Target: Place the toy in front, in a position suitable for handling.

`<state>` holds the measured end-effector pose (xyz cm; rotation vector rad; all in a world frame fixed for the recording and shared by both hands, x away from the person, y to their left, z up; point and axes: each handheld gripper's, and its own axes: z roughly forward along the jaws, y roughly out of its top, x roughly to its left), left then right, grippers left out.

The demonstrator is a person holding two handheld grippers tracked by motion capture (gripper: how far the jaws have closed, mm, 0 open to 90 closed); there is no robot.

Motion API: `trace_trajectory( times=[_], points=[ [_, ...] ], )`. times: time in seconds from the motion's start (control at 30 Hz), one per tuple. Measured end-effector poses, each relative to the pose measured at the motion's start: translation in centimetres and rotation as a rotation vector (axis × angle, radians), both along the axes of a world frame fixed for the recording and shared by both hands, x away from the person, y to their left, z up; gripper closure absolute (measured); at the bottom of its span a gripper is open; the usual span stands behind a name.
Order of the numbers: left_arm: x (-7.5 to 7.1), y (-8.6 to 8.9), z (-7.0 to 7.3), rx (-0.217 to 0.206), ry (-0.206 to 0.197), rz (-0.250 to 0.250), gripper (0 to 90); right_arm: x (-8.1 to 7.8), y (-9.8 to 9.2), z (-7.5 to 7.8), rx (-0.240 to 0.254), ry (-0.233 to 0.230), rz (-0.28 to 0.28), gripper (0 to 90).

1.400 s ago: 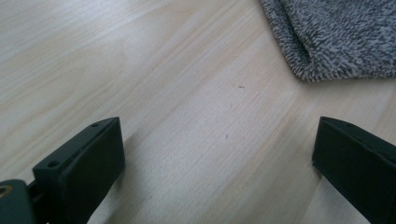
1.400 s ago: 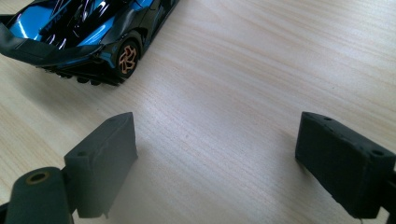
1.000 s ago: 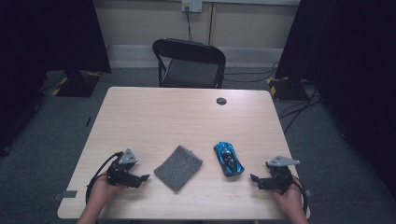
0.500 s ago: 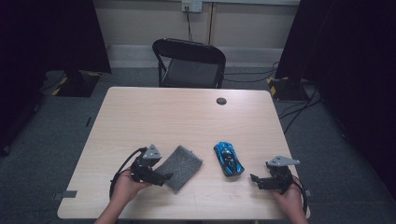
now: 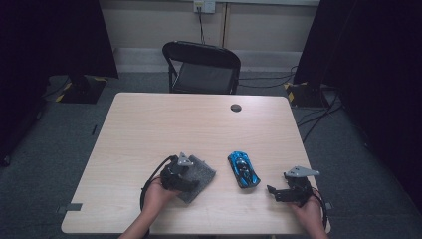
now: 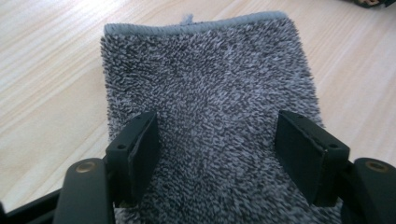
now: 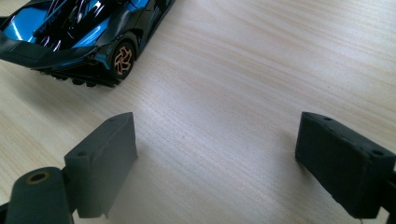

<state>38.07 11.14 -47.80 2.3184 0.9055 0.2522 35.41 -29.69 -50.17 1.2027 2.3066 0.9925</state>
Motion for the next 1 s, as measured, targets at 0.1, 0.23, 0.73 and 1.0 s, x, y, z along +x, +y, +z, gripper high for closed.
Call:
trace_trajectory(
  times=[0.1,0.23,0.73,1.0],
  points=[
    [0.0,0.0,0.0,-0.002,0.006,0.002,30.5,0.0,0.0,0.0,0.000,0.000,0.000,12.1],
    [0.0,0.2,0.0,0.011,0.015,-0.008,34.7,0.0,0.0,0.0,0.000,0.000,0.000,12.1],
    [-0.3,1.1,0.4,0.046,0.041,-0.021,73.4,0.0,0.0,0.0,0.000,0.000,0.000,12.1],
    [0.1,2.9,1.5,0.065,0.029,-0.003,75.9,0.0,0.0,0.0,0.000,0.000,0.000,12.1]
  ],
)
